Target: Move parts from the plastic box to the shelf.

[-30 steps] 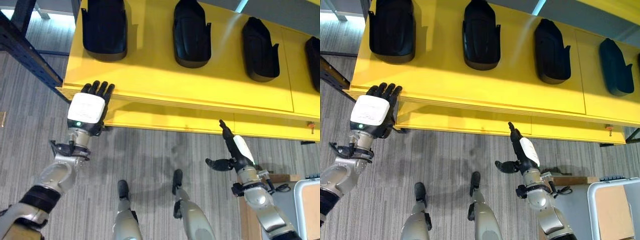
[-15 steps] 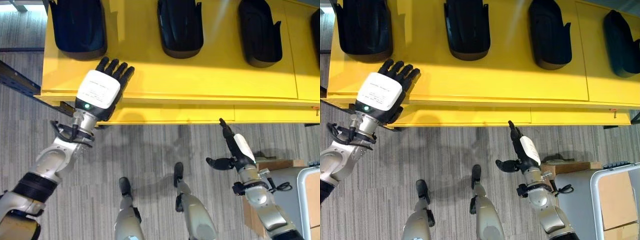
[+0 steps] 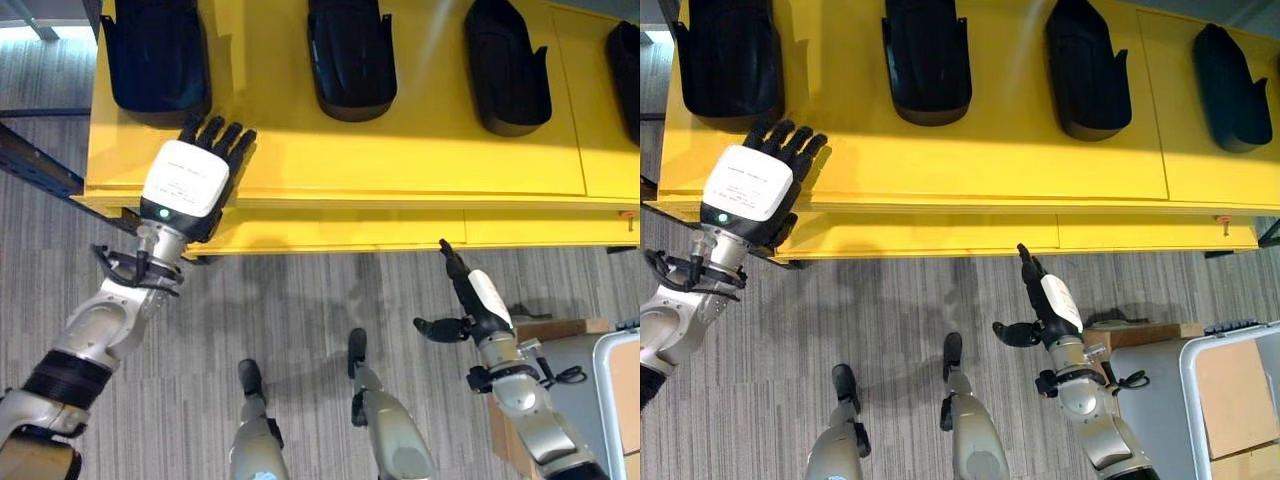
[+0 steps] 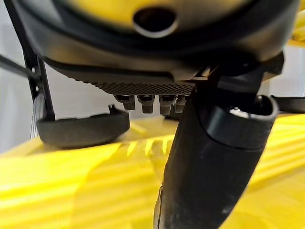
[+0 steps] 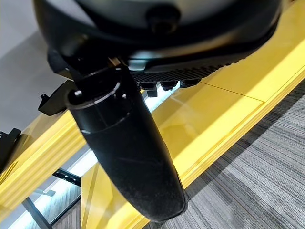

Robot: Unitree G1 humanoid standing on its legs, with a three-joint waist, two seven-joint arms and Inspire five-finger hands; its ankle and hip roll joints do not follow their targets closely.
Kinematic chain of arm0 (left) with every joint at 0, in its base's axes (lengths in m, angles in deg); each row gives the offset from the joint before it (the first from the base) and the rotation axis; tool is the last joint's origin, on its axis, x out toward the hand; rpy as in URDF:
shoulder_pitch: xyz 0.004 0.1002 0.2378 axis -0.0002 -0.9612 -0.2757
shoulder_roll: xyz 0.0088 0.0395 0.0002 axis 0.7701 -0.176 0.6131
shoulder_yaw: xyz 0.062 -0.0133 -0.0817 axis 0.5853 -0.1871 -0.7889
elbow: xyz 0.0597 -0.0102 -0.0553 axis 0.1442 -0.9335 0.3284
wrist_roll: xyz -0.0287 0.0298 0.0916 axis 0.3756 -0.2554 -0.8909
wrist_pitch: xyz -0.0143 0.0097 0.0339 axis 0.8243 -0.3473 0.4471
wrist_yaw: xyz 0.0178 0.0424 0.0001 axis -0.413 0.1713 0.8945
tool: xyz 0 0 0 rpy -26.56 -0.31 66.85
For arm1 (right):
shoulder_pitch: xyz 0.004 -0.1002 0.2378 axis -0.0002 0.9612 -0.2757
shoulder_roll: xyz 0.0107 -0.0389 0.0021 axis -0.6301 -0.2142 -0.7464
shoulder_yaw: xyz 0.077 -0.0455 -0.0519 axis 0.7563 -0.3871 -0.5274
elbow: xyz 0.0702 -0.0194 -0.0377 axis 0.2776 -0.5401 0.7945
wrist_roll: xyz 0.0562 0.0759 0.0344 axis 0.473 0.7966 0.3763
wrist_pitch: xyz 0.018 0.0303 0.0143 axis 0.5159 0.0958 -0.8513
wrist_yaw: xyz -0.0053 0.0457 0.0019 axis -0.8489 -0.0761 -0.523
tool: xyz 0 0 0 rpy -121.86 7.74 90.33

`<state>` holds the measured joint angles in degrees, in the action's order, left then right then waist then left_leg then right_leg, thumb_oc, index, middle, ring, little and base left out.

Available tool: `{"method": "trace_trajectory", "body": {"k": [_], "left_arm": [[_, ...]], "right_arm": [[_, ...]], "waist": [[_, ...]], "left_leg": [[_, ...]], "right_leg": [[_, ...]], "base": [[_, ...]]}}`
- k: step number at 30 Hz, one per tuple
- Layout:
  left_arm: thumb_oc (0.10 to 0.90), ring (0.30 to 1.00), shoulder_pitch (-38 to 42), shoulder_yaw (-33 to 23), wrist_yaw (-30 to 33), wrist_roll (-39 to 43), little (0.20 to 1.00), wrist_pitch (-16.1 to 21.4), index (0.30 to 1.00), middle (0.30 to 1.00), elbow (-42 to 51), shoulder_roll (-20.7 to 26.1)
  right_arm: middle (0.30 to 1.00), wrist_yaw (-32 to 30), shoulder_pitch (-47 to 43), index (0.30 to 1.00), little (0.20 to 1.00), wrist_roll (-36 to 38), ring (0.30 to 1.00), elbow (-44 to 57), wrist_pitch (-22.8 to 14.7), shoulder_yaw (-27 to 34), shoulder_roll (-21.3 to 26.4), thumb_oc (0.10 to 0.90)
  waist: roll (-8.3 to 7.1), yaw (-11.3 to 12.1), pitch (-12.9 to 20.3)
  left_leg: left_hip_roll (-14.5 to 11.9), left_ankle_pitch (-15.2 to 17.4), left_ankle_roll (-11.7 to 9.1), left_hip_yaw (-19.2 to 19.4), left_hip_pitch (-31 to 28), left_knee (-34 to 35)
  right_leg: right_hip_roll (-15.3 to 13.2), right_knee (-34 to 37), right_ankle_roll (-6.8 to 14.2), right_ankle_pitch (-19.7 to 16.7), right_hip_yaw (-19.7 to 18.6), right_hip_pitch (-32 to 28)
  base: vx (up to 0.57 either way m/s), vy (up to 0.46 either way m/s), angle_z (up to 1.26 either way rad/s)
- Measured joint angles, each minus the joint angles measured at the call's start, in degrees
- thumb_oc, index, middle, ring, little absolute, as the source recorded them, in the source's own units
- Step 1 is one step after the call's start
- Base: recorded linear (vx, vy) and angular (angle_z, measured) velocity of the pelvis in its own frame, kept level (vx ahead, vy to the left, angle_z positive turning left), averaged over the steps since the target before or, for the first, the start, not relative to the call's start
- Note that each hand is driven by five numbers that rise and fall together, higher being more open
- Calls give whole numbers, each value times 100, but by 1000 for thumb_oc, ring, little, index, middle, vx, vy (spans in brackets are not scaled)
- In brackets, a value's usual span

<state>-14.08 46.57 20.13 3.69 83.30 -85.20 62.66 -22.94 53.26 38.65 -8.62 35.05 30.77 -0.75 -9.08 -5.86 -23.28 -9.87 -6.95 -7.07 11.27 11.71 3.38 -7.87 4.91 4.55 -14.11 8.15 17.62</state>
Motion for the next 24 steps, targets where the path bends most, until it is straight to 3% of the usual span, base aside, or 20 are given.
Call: {"method": "trace_trajectory", "body": {"k": [8, 17, 24], "left_arm": [[900, 1000, -98, -164, -5, 78, 1000, -135, 1000, 1000, -413, -296], [900, 1000, -136, -460, 19, 749, 1000, -273, 1000, 1000, -655, -679], [900, 1000, 97, -468, 87, 1199, 1000, -374, 1000, 1000, -868, -717]], "right_arm": [[1000, 1, -51, 1000, 1000, -1, 1000, 0, 13, 0, 0, 900], [1000, 8, -50, 1000, 1000, -3, 1000, 1, 35, 2, 0, 900], [1000, 54, -49, 1000, 1000, -2, 1000, 1, 60, 2, 0, 900]], "waist": [[0, 1, 1], [-2, -19, 3], [-13, -57, 10]], "left_leg": [[0, 3, -1, 7, 1, 0], [0, 2, -1, 6, 5, -1], [-6, 8, -5, 14, 21, -5]], "right_leg": [[0, -1, 0, 1, -3, 3], [2, 0, 0, 1, -10, 6], [10, 0, 0, 0, -17, 25]], "base": [[0, 0, 0], [0, 0, 0], [0, 0, 0]]}}
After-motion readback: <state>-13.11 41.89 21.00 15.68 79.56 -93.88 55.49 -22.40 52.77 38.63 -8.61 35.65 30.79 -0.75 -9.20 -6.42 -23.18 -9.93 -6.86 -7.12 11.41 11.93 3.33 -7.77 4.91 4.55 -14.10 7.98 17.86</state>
